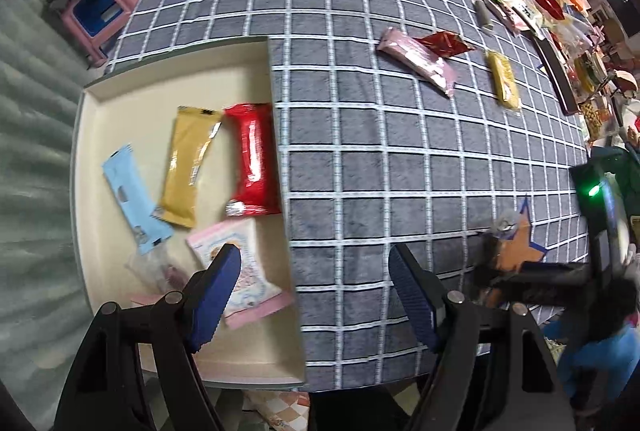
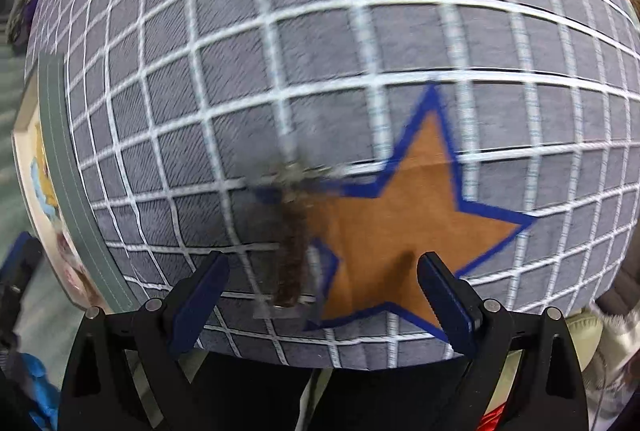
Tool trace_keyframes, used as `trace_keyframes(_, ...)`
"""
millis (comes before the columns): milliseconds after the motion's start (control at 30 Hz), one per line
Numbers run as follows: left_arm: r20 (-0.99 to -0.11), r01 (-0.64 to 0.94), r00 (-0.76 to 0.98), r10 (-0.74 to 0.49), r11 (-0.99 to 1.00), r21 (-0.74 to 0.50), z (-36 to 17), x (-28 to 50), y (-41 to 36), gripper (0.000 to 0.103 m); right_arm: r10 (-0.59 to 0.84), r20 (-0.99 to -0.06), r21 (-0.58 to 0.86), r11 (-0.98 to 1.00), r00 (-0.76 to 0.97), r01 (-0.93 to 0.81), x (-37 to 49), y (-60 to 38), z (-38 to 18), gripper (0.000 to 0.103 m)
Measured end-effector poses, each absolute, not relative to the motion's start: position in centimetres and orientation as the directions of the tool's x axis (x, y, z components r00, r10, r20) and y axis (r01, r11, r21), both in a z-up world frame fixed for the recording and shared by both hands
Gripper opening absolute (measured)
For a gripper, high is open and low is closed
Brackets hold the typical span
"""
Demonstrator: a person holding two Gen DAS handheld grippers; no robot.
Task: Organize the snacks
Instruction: 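Grasp the clear bag of brown jerky with right tool while left tool grasps pink bar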
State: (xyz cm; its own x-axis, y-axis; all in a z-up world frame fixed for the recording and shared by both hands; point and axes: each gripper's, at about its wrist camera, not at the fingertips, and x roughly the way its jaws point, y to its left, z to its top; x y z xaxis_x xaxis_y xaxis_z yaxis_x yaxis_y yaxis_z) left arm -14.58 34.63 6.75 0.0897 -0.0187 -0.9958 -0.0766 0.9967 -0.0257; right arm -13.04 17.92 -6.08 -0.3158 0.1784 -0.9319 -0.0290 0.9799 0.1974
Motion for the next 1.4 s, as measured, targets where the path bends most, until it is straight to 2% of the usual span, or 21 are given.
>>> trace_keyframes(33,-0.996,-0.078,0.086,-0.023,0.997,-0.030,6.7,-14.3,34.3,0.079,0.157,-0.937,0.186,0.980,-0.313,-0.066,-13.8,18.7,-6.5,0.095)
trace_keyframes(133,-0.996,-0.084,0.075,-0.044,0.995,-0.050,6.6,-13.3,33.5,0.079,0.051,-0.959,0.106,0.977,-0.279,-0.184,-15.5,21.4,-6.4,0.070)
trace_keyframes(200,-0.996,-0.089,0.074,-0.058,0.994,-0.065,6.5,-12.2,32.9,0.079,0.031,-0.969,0.094,0.964,-0.245,-0.248,-16.3,22.5,-5.7,0.035)
trace_keyframes(267,-0.995,-0.097,0.073,-0.070,0.992,-0.077,6.3,-10.9,32.2,0.079,0.060,-0.968,0.121,0.961,-0.243,-0.247,-16.9,23.0,-5.5,0.026)
trace_keyframes(433,-0.993,-0.179,0.073,-0.095,0.978,-0.106,4.9,-6.8,31.4,0.079,0.142,-0.963,0.178,0.973,-0.230,-0.145,-17.7,19.9,-5.3,0.026)
trace_keyframes(767,-0.986,-0.407,0.039,-0.159,0.899,-0.161,-0.5,0.4,29.7,0.079,0.218,-0.952,0.247,0.962,-0.215,-0.116,-16.3,14.1,-6.0,0.026)
trace_keyframes(933,-0.996,-0.449,0.031,-0.089,0.889,-0.093,-1.8,2.3,28.9,0.082,0.256,-0.941,0.283,0.954,-0.220,-0.101,-14.6,8.6,-5.7,0.026)
trace_keyframes(1133,-1.000,-0.410,-0.003,0.025,0.912,0.024,-2.5,4.0,27.3,0.083,0.286,-0.935,0.307,0.949,-0.209,-0.076,-12.6,3.4,-5.2,0.026)
trace_keyframes(1200,-0.999,-0.384,-0.008,0.047,0.922,0.046,-2.5,4.2,26.5,0.077,0.292,-0.934,0.311,0.948,-0.205,-0.067,-11.9,2.7,-5.3,0.026)
trace_keyframes(1233,-0.999,-0.368,0.002,0.052,0.929,0.048,-2.3,4.2,26.2,0.067,0.295,-0.934,0.313,0.948,-0.202,-0.062,-11.6,2.1,-5.2,0.026)
trace_keyframes(1267,-0.998,-0.344,0.009,0.056,0.938,0.049,-2.0,4.1,25.9,0.052,0.298,-0.933,0.315,0.947,-0.200,-0.056,-10.8,1.0,-4.7,0.026)
trace_keyframes(1333,-0.998,-0.282,0.014,0.055,0.958,0.048,-1.7,3.8,25.0,0.029,0.303,-0.933,0.318,0.947,-0.194,-0.047,-10.5,0.0,-4.8,0.026)
trace_keyframes(1400,-0.999,-0.232,0.022,0.033,0.972,0.027,-1.7,2.9,24.8,0.027,0.304,-0.933,0.317,0.947,-0.191,-0.042,-10.2,-0.8,-4.6,0.026)
